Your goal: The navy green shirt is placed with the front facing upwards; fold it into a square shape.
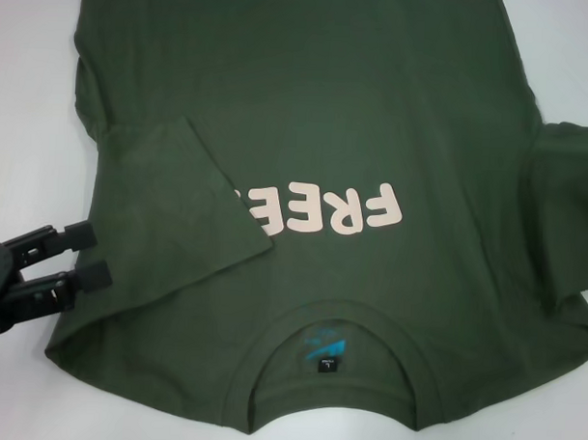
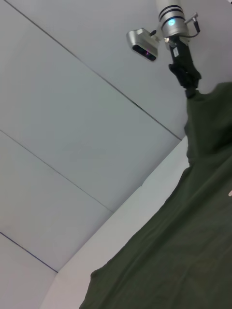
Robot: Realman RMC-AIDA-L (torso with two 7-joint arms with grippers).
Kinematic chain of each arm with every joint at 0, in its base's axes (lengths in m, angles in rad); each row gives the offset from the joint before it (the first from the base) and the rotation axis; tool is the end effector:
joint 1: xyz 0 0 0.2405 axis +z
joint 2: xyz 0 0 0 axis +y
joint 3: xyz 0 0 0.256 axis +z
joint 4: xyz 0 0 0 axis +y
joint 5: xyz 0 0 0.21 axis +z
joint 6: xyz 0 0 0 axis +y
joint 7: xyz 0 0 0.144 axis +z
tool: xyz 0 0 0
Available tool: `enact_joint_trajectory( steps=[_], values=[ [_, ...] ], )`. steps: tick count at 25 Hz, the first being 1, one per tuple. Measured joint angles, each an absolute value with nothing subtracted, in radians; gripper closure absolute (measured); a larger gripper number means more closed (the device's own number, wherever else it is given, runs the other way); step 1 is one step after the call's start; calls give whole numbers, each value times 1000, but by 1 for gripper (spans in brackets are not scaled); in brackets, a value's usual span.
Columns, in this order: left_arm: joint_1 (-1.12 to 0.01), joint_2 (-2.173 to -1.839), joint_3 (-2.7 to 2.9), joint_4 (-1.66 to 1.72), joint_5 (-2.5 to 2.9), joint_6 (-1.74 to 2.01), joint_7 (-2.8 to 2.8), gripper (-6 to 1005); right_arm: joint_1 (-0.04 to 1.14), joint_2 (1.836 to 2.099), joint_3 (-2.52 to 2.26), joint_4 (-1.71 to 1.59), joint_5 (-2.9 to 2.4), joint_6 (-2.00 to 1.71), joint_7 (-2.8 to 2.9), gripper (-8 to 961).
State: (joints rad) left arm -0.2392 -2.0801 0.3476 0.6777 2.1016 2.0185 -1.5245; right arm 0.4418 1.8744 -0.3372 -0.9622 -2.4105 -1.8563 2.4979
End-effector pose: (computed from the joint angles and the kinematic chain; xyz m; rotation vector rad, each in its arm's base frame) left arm -0.3218 0.2013 0.0402 -2.5498 -1.1462 -1.1074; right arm 0.3408 0.2869 0.1529 -1.9864 1.9885 0.4657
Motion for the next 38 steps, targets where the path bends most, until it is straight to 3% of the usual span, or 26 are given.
enact_joint_trajectory(
  steps=[7,12,19,27,32,38],
  values=[
    [-238,-2080,344,678,2101,2021,-1525,121,459,1882,-342,-991,-2301,-1913,2513,947],
    [-237,-2080,343,678,2101,2020,-1525,121,504,1941,-382,-913,-2294,-1883,2480,947],
    [-238,-2080,337,678,2101,2020,-1525,122,566,1975,-528,-711,-2296,-1733,2428,931],
    [-239,-2077,318,678,2100,2021,-1525,121,571,1958,-524,-658,-2270,-1691,2429,891],
    [-244,-2077,317,678,2100,2019,-1525,122,562,1940,-464,-656,-2264,-1697,2422,695],
    [-246,-2074,287,678,2100,2024,-1528,123,514,1894,-327,-682,-2153,-1794,2199,508]
  ],
)
